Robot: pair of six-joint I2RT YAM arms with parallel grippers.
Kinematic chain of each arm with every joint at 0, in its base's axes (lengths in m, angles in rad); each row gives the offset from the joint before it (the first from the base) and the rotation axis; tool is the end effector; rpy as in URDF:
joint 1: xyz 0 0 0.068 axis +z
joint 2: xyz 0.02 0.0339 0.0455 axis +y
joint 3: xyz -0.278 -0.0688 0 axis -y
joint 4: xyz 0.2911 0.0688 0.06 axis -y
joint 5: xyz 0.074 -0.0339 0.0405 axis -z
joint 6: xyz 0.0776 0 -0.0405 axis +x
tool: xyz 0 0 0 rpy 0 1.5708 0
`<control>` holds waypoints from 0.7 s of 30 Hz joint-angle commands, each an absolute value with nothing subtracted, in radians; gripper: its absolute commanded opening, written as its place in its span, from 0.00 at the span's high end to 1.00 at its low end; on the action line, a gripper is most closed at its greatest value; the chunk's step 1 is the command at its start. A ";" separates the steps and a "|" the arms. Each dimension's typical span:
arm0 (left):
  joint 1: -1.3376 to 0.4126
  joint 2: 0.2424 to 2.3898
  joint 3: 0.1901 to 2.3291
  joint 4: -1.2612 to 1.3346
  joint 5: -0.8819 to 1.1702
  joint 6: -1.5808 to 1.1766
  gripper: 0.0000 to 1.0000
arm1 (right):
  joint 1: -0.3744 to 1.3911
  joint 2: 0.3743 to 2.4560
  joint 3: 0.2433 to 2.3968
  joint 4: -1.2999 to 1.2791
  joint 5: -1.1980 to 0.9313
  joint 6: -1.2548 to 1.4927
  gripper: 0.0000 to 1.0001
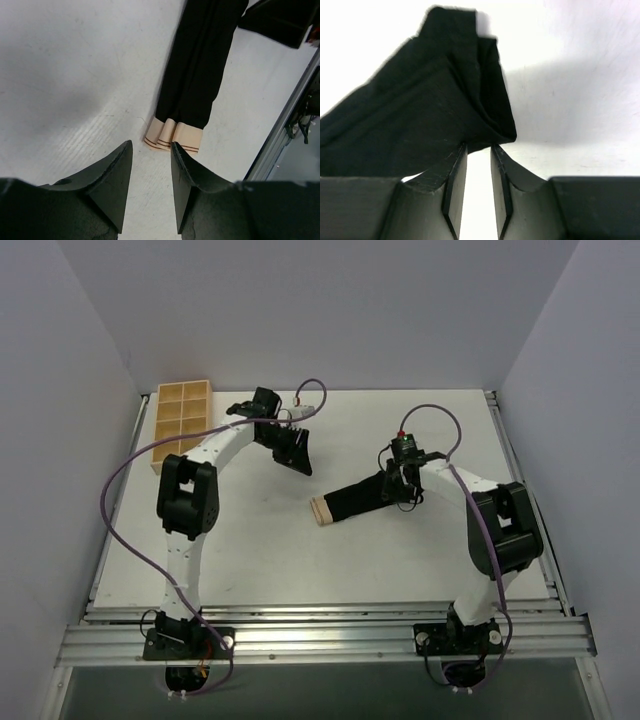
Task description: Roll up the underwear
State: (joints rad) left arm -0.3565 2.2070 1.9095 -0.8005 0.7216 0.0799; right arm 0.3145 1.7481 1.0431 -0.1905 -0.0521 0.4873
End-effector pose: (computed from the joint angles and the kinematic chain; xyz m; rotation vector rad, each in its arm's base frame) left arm 0.4894 -0.2370 0.1914 0.7889 2.4727 -1.0518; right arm 0.4023 0.1351 0.1260 0.1937 2.5022 0.4041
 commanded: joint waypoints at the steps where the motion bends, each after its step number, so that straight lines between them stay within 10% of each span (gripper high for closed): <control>1: -0.388 2.246 1.944 -0.882 0.807 0.141 0.55 | 0.310 1.701 1.124 -0.287 -0.074 0.417 0.77; 21: -0.499 2.200 1.665 -0.640 0.652 0.015 0.56 | 0.331 1.284 1.009 -0.457 -0.126 0.480 0.71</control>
